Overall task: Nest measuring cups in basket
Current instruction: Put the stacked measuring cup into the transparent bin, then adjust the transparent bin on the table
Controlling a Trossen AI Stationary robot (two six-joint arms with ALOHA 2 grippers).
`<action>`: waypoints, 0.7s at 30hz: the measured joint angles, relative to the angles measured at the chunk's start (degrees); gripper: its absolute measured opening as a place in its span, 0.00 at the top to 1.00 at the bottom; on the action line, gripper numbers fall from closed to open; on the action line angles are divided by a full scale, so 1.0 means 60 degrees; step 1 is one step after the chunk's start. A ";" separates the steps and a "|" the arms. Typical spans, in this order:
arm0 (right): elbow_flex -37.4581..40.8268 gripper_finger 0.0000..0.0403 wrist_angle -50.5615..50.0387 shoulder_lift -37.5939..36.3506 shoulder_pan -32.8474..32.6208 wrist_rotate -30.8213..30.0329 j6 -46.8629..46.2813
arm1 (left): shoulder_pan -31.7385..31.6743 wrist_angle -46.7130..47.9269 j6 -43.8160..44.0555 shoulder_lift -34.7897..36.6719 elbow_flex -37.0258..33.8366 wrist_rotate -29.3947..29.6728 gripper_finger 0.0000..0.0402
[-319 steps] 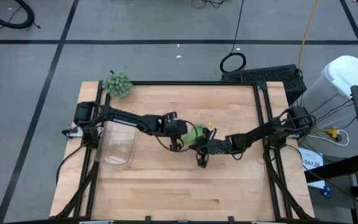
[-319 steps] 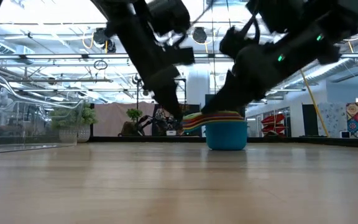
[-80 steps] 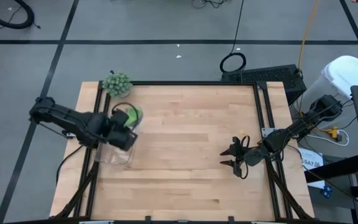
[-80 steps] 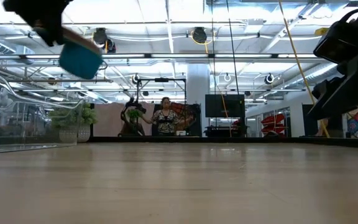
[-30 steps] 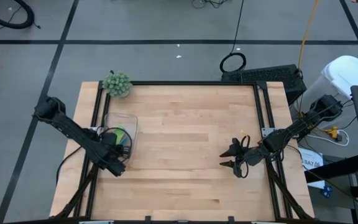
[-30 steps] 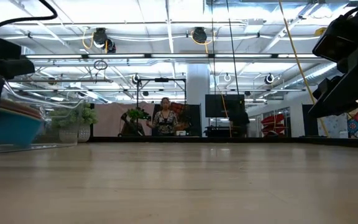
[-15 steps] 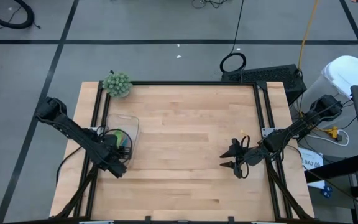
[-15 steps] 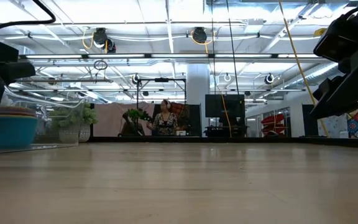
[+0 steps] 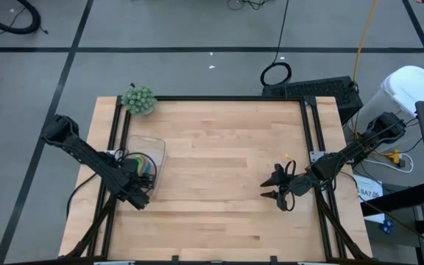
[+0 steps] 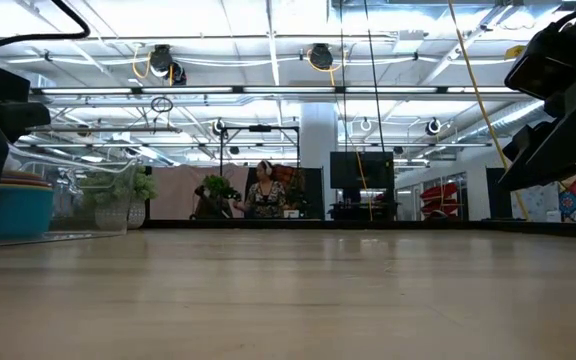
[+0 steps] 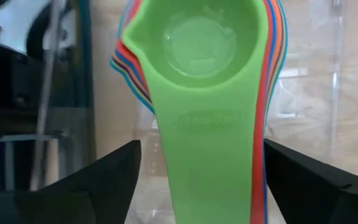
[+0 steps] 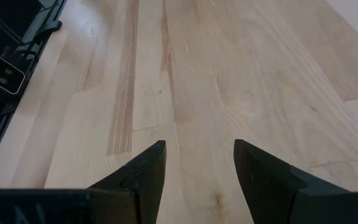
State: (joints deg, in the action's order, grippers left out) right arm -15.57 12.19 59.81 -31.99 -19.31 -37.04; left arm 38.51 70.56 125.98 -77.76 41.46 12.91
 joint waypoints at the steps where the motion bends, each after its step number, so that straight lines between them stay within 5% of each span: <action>1: 0.0000 0.55 0.0000 0.0000 0.0000 0.0000 -0.0004 | 0.0005 0.0093 -0.0008 0.0032 0.0012 -0.0004 0.21; 21: 0.0000 0.55 0.0000 0.0000 0.0004 -0.0004 0.0035 | -0.0502 0.2536 -0.0908 0.0489 0.1794 0.1111 0.39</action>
State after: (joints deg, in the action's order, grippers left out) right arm -15.57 12.19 59.81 -31.97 -19.33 -36.82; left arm 35.50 85.78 120.53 -74.83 52.23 19.58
